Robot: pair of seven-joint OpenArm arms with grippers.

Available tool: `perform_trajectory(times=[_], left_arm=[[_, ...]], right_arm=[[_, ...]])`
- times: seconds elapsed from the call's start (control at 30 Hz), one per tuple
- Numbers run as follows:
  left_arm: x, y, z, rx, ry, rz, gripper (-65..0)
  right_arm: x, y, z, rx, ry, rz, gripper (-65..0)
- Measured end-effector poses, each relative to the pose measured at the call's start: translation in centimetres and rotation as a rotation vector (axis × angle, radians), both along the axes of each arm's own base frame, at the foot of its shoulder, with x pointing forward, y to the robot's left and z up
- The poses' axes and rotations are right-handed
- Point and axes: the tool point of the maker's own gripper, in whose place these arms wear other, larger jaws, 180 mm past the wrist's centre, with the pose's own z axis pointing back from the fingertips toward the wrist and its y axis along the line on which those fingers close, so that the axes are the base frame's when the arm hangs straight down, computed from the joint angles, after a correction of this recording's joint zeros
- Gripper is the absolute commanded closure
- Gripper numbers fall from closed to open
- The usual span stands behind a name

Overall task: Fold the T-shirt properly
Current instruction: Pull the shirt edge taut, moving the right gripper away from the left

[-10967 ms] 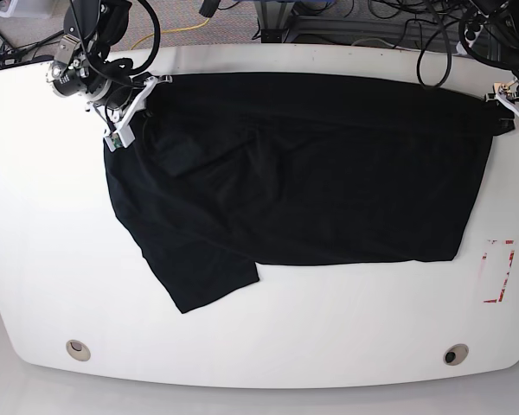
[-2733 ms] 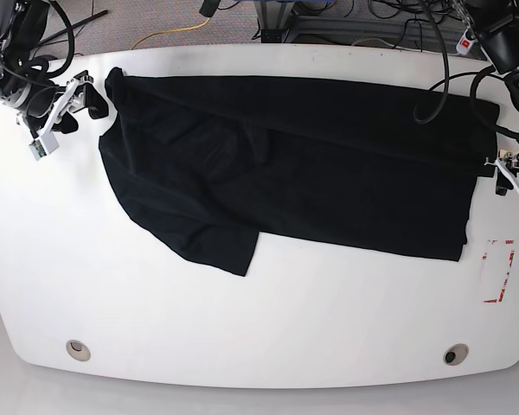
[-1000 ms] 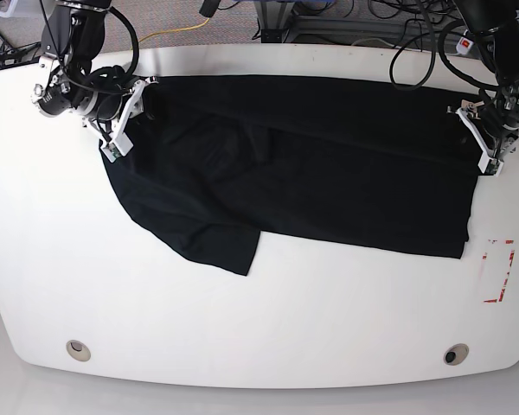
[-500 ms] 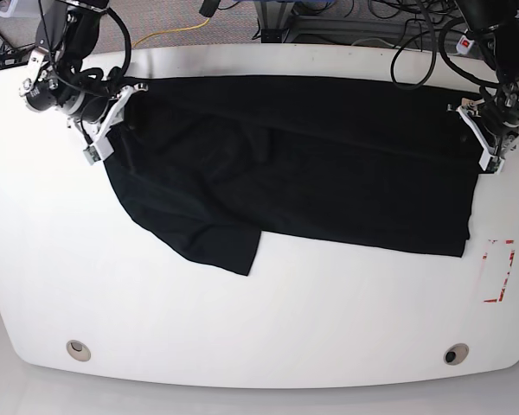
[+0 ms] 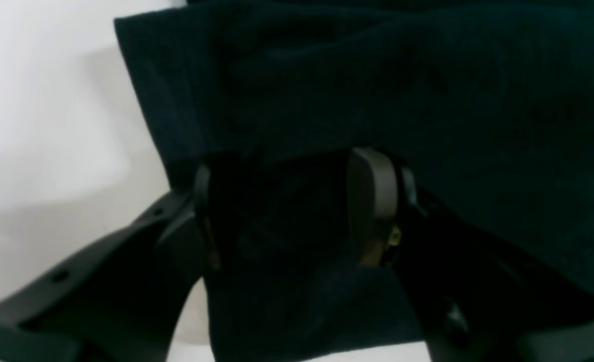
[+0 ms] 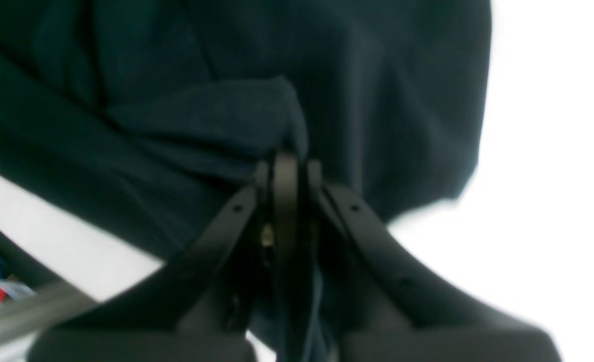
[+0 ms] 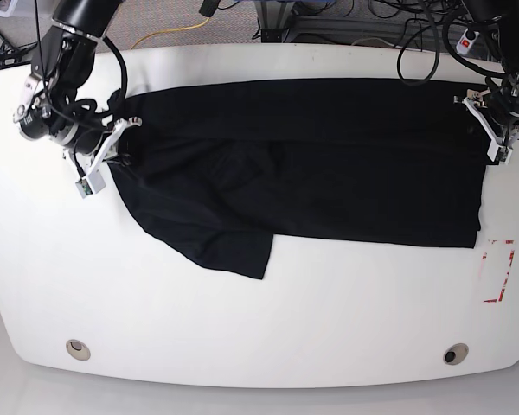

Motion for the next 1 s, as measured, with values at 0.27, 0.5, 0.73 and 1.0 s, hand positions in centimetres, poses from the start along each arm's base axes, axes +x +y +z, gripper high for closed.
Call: perform_trajectory(times=[0.27,0.5,0.73,1.0], left_arm=[[-0.2,0.1,-0.1,-0.002,0.001,0.003,-31.1],[-0.5,0.0,-0.1,-0.008,0.0,0.002,-31.1],[-0.5,0.0,-0.1,-0.008,0.0,0.002,-31.1],[-0.5,0.0,-0.1,-0.007,0.001,0.002,-31.1]], right_arm=[[1.4,-1.5,-1.8,0.042,0.069,-0.037,-2.1],[3.7,-1.4,-0.7,0.078,0.014,-0.052,-5.1],[4.2,-3.7,-1.0,0.053,0.04,-0.078,-47.1],[1.4,-6.2,-0.2,-0.063,0.04,-0.06,-56.0]])
